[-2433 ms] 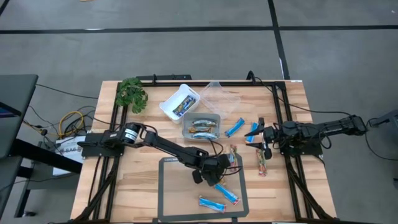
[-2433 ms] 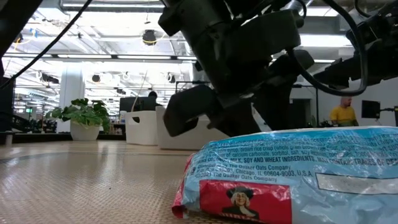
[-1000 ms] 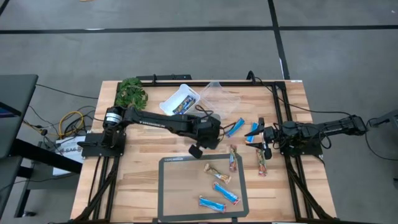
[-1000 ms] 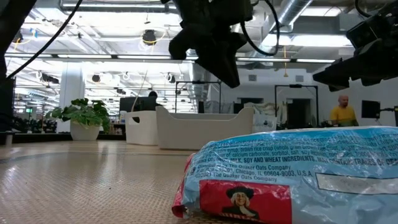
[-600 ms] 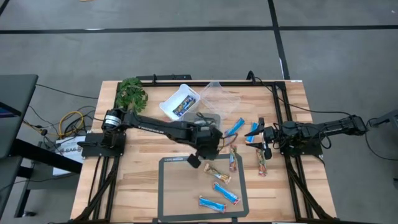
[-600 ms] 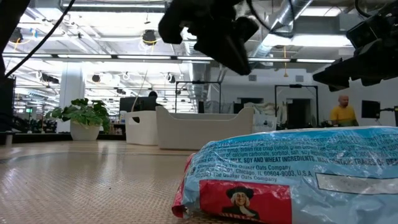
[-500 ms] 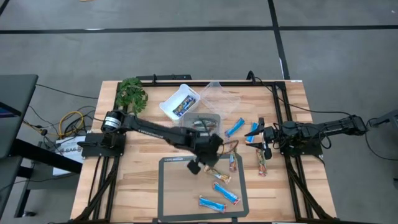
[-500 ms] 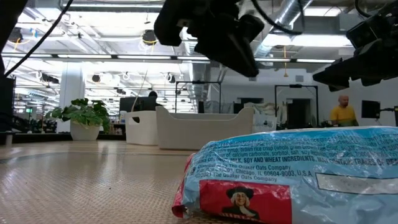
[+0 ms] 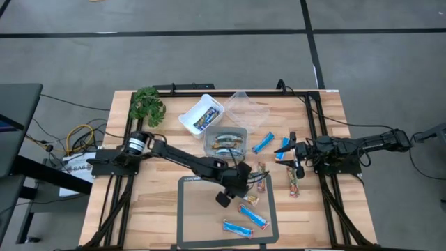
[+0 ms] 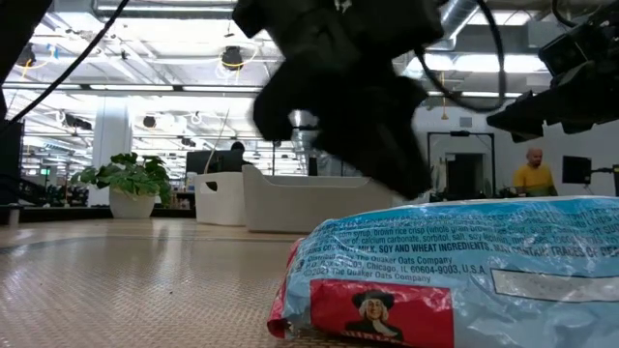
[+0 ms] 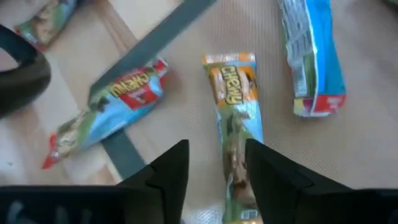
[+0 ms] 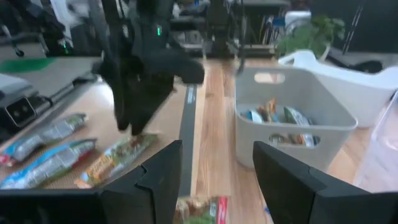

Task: Pick and place Granola Bars by type
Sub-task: Put the yellow granola bar into the gray bin

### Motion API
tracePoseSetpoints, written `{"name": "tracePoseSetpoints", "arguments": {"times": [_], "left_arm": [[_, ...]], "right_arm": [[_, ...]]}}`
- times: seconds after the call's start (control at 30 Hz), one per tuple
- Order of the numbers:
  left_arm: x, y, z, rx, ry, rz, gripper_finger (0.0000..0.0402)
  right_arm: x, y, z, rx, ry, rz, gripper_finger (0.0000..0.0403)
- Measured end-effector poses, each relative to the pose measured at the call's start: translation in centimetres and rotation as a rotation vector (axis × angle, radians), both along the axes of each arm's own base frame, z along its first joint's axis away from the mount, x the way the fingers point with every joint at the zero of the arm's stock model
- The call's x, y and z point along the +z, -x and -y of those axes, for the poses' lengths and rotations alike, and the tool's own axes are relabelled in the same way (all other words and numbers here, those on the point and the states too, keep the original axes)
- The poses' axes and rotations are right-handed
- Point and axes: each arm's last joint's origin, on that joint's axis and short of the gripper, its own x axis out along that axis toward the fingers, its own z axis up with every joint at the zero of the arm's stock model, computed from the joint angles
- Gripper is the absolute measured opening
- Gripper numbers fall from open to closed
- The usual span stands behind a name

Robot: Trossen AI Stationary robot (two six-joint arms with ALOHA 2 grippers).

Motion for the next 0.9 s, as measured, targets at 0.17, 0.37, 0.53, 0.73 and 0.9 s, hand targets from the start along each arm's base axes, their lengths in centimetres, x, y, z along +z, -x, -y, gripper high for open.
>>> {"name": "tracePoseSetpoints", "arguments": {"times": [0.17,0.37,0.53,0.73,0.9], "left_arm": [[-0.5,0.1,1.1,-0.015,0.008,-0.009,0.0189],[-1.8,0.2,1.8,-0.030,0.032,-0.050,0.0211],[-2.7,-0.1,1.8,-0.047,-0.003,-0.043,0.0213],[-3.5,-0.7,0.9,-0.013,-0.065,-0.015,0.0213],[-4.1,-1.0,0.3,-0.008,-0.046,-0.027,0.0212]], "right_arm": [[0.0,0.0,0.0,0.000,0.000,0.002,0.0191],[0.0,0.0,0.0,0.000,0.000,0.001,0.0191],[0.0,0.0,0.0,0.000,0.000,0.003,0.0191],[0.0,0.0,0.0,0.000,0.000,0.000,0.0191],[0.0,0.0,0.0,0.000,0.000,0.001,0.0191]]}}
